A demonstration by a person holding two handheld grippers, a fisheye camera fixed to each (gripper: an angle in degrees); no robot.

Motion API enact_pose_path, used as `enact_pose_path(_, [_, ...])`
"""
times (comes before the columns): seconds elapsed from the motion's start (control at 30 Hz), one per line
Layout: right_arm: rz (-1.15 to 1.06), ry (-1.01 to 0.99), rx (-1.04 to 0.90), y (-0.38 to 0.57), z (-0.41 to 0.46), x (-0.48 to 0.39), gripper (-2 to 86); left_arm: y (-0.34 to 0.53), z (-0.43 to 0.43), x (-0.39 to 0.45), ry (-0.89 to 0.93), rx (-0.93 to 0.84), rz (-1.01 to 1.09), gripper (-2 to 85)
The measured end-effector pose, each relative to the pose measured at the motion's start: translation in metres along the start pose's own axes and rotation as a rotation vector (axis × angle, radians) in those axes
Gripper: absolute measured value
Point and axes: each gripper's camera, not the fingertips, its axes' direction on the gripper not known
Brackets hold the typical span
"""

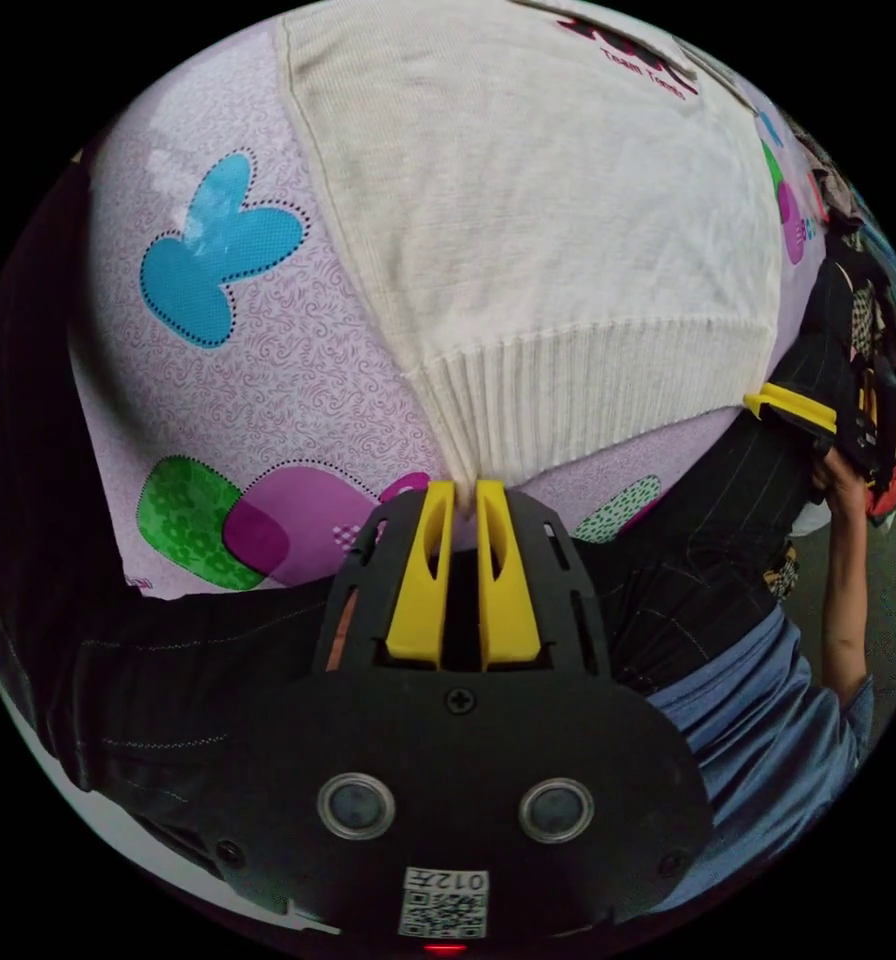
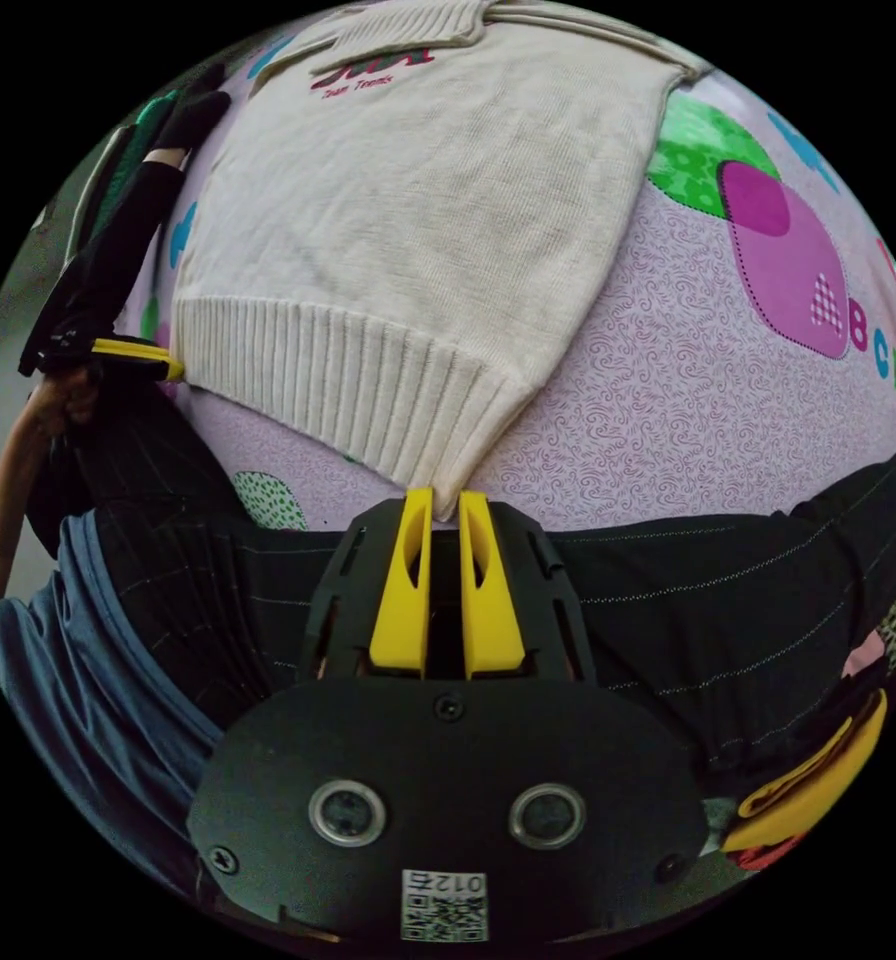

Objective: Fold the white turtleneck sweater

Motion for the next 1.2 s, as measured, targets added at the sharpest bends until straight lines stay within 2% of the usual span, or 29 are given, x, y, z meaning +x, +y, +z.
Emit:
enact_pose_path(0.4, [-0.038,-0.172,0.13,0.063,-0.031,0.04,0.6,0.073,-0.033,-0.04,0.099,0.117,0.175,0.9])
enact_pose_path(0.57, [-0.141,-0.133,0.144,0.088,-0.049,0.034,0.3,0.121,-0.047,-0.041,-0.016,0.201,0.249,0.7])
enact_pose_path(0.67, [-0.188,-0.151,0.183,0.107,-0.065,0.034,0.1,0.15,-0.06,-0.041,-0.01,0.285,0.286,0.6])
enact_pose_path(0.8, [-0.222,-0.156,0.228,0.138,-0.081,0.038,-0.1,0.188,-0.07,-0.045,0.015,0.368,0.309,0.6])
enact_pose_path(1.07, [-0.269,-0.327,0.239,0.197,-0.088,0.051,-0.1,0.274,-0.071,-0.059,0.111,0.452,0.323,0.5])
enact_pose_path(1.2, [-0.261,-0.342,0.29,0.205,-0.098,0.061,-0.1,0.288,-0.076,-0.068,0.115,0.488,0.307,0.5])
